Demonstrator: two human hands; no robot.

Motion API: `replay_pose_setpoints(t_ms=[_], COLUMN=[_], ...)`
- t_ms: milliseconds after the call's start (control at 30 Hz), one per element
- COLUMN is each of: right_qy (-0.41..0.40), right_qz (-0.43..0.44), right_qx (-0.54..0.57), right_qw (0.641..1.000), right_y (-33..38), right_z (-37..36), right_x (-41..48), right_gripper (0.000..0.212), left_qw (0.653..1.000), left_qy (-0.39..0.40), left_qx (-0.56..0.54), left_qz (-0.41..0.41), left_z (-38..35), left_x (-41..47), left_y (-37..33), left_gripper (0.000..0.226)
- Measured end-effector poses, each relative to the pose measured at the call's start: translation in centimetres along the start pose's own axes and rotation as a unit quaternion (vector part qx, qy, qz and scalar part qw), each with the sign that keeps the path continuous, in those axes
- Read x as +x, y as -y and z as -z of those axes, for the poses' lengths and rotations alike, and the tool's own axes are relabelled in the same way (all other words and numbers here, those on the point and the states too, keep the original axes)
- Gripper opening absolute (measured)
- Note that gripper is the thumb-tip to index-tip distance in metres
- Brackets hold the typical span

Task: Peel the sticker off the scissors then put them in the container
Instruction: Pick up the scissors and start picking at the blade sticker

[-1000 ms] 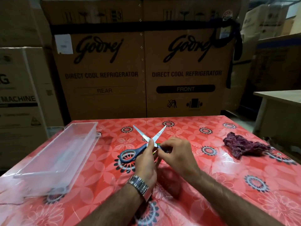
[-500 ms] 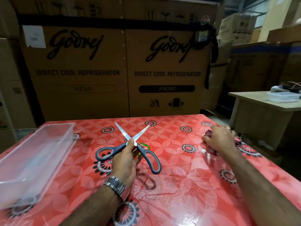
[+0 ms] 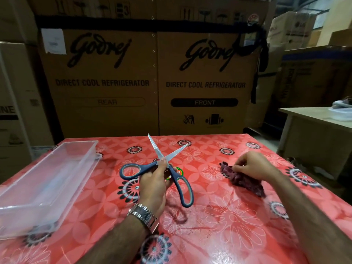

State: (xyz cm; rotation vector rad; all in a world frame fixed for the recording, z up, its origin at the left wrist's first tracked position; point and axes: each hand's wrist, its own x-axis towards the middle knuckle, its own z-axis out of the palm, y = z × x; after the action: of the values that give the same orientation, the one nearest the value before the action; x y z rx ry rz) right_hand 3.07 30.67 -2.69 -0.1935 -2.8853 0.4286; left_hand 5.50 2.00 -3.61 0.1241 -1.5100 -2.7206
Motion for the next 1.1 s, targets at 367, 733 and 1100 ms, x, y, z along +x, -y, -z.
replay_pose_setpoints(t_ms=[367, 733, 1100], right_qy=[-0.005, -0.209, -0.288], right_qz=[0.038, 0.084, 0.339], right_qx=[-0.018, 0.165, 0.170], right_qw=[0.999, 0.960, 0.880], right_y=[3.8, 6.9, 15.1], right_z=[-2.1, -3.3, -4.9], right_x=[0.5, -1.4, -5.2], right_gripper=[0.010, 0.004, 0.022], left_qw=[1.000, 1.000, 0.998], left_qy=[0.001, 0.003, -0.023], left_qx=[0.019, 0.025, 0.015], left_qz=[-0.005, -0.010, -0.054], left_z=[0.3, 0.1, -0.5], left_x=[0.1, -0.1, 0.3], left_y=[0.0, 0.4, 1.0], left_gripper=[0.018, 0.022, 0.031])
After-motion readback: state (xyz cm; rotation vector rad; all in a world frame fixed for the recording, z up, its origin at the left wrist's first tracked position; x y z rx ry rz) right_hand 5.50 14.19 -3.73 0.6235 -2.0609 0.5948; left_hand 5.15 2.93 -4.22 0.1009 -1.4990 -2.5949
